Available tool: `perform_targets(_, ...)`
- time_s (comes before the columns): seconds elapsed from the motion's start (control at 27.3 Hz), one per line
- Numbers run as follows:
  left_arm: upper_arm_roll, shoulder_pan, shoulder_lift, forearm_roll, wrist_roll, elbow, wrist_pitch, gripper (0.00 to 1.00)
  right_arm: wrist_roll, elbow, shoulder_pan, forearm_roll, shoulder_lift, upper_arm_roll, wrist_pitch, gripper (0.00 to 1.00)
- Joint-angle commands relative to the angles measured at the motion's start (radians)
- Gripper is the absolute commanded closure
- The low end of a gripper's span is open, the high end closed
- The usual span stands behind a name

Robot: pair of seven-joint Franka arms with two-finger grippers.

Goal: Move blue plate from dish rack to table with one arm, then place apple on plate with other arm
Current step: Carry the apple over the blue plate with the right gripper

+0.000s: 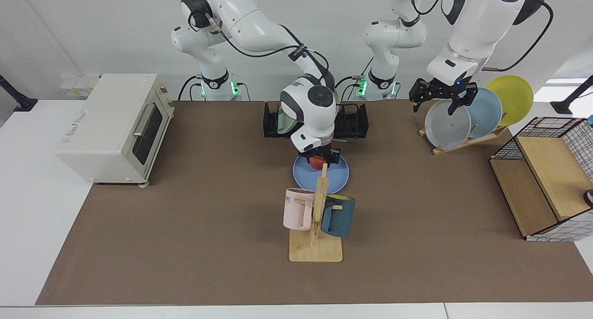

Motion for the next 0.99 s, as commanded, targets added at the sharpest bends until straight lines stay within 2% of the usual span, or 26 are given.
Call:
perform_targets(0.0,0.003,-0.002,-0.005,0.015,-0.006,0.015,-0.007,0.0,0.04,0.028,0.006,-0.021,0.026,0.003,0.005,0.82)
perform_targets(0.04,0.004,-0.002,-0.005,0.015,-0.006,0.017,-0.006,0.0,0.04,0.028,0.006,-0.023,0.026,0.003,0.0,0.56)
perform_targets(0.07,0.007,-0.002,-0.003,0.015,-0.005,0.015,-0.006,0.0,0.04,0.028,0.004,-0.026,0.023,0.003,-0.003,0.21)
perform_targets(0.11,0.007,-0.002,-0.003,0.015,-0.003,0.015,-0.006,0.0,0.036,0.029,0.001,-0.032,0.018,0.005,-0.006,0.0)
perform_targets(0.26,0.012,-0.002,-0.005,0.013,-0.003,0.015,-0.006,0.0,0.024,0.101,-0.015,-0.066,0.003,0.008,-0.102,0.0)
perform_targets(0.4,0.012,0.0,-0.008,0.013,-0.008,0.017,-0.007,0.0,-0.013,0.186,-0.052,-0.066,0.0,0.049,-0.233,0.0)
perform_targets(0.51,0.012,0.001,-0.008,0.013,-0.009,0.015,-0.009,0.0,-0.028,0.219,-0.077,-0.055,-0.003,0.061,-0.258,0.0)
perform_targets(0.73,0.013,0.024,-0.019,0.013,-0.009,0.015,-0.01,0.0,-0.158,0.209,-0.16,-0.038,-0.054,0.068,-0.259,0.0)
perform_targets(0.95,0.013,0.026,-0.02,0.013,-0.011,0.015,-0.012,0.0,-0.357,0.128,-0.247,-0.029,-0.149,0.066,-0.256,0.0)
